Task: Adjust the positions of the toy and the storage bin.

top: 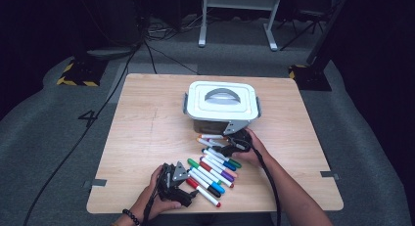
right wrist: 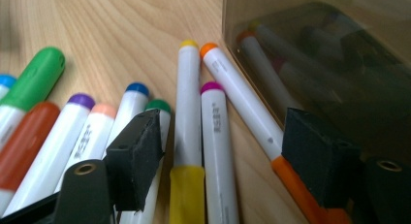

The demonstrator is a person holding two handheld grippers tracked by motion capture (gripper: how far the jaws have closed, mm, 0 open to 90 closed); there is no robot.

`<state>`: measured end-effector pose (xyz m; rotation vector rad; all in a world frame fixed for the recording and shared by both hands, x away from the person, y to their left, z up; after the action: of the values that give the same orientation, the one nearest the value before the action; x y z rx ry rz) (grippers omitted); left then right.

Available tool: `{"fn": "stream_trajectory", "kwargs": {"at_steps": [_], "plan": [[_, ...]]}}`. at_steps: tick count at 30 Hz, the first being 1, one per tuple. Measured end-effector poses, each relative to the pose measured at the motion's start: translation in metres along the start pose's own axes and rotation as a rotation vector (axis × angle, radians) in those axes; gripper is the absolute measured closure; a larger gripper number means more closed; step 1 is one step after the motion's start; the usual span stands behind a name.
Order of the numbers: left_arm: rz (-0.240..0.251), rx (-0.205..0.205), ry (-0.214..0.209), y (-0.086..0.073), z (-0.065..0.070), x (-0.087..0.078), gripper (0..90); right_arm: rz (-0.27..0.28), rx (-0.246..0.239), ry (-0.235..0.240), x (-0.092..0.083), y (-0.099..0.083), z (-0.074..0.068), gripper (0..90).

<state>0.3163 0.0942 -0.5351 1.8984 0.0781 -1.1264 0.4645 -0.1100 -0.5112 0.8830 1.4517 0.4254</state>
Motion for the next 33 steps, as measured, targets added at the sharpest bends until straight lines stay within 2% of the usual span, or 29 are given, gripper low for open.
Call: {"fn": "stream_trajectory", "kwargs": {"at_steps": [6, 14, 16, 20, 22, 24, 33], "plan": [[0.003, 0.003, -0.004, 0.0, 0.0, 0.001, 1.0, 0.004, 0.024, -0.007, 0.001, 0.002, 0.008, 27.9], [-0.001, 0.004, -0.004, 0.001, 0.0, 0.001, 0.5, -0.042, 0.08, 0.023, 0.011, -0.008, 0.016, 26.2], [0.001, 0.004, -0.001, 0.002, 0.0, 0.002, 0.5, -0.035, 0.083, 0.028, 0.01, -0.009, 0.016, 27.0], [0.003, 0.003, 0.013, 0.005, 0.001, 0.004, 0.6, -0.049, 0.077, 0.032, 0.007, -0.01, 0.016, 31.6], [0.01, 0.0, 0.041, 0.011, 0.004, 0.008, 0.5, -0.062, 0.077, 0.029, 0.003, -0.012, 0.014, 35.7], [0.017, 0.007, 0.051, 0.014, 0.006, 0.01, 0.5, -0.06, 0.075, 0.023, -0.001, -0.015, 0.013, 39.1], [0.023, 0.01, 0.06, 0.02, 0.005, 0.015, 0.5, -0.073, 0.103, -0.007, -0.018, -0.028, 0.014, 39.4]]}}
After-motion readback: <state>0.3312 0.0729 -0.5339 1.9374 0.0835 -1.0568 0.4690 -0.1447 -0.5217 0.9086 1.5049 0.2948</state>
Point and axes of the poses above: each handheld gripper's, and its own axes: x roughly forward along the jaws, y roughly out of its top, z roughly to its right, the point moved 4 cm from there along x, roughly forward along the jaws, and after that the axes turned 15 degrees about y, right-handed, at the moved point
